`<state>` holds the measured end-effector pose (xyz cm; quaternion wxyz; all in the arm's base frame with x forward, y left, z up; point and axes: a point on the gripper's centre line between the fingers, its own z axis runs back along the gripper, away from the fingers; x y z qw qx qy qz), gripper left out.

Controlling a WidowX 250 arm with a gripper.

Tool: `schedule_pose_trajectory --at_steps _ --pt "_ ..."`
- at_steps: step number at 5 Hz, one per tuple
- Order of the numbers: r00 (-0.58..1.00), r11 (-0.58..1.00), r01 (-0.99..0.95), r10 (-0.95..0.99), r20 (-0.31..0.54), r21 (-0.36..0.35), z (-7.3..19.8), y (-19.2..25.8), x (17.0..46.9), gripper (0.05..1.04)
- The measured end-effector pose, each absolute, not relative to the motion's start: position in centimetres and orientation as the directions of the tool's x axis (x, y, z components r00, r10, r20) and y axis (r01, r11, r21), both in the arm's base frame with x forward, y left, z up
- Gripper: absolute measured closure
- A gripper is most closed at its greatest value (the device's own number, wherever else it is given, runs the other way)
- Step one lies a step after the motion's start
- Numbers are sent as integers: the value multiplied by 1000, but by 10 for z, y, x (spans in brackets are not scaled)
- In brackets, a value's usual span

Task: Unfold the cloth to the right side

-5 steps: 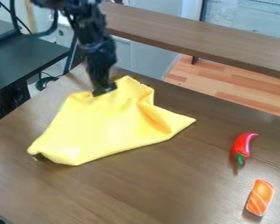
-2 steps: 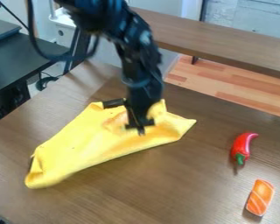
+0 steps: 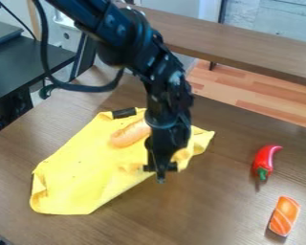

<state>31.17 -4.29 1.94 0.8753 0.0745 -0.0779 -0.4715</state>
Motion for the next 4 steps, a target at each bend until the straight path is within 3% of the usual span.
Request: schedule_pose_trajectory --at_steps 2,4 --pt "423 418 886 -906 19 202 2 -73 282 1034" --pt "321 317 916 -947 24 245 6 -98 253 1034"
